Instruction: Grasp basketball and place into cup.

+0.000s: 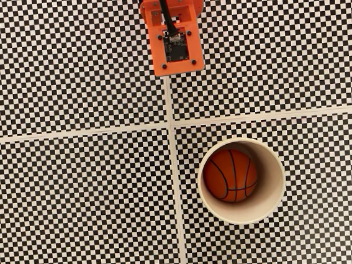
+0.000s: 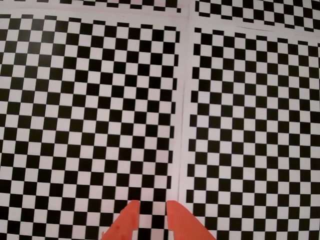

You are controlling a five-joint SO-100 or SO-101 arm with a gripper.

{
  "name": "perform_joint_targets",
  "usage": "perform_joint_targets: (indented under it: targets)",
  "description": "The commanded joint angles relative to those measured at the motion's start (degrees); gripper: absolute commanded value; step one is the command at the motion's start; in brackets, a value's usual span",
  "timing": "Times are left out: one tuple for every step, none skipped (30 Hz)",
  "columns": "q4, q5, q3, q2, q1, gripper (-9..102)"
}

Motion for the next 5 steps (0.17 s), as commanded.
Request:
perform_joint_targets:
  targets:
    - [0.09, -0.26, 1.93, 0.62, -0.09, 0]
    - [0.09, -0.26, 1.93, 0.62, -0.09, 0]
    - [0.09, -0.26, 1.93, 0.62, -0.09, 0]
    - [0.09, -0.26, 1.93, 0.62, -0.09, 0]
    - [0.09, -0.26, 1.93, 0.62, -0.09, 0]
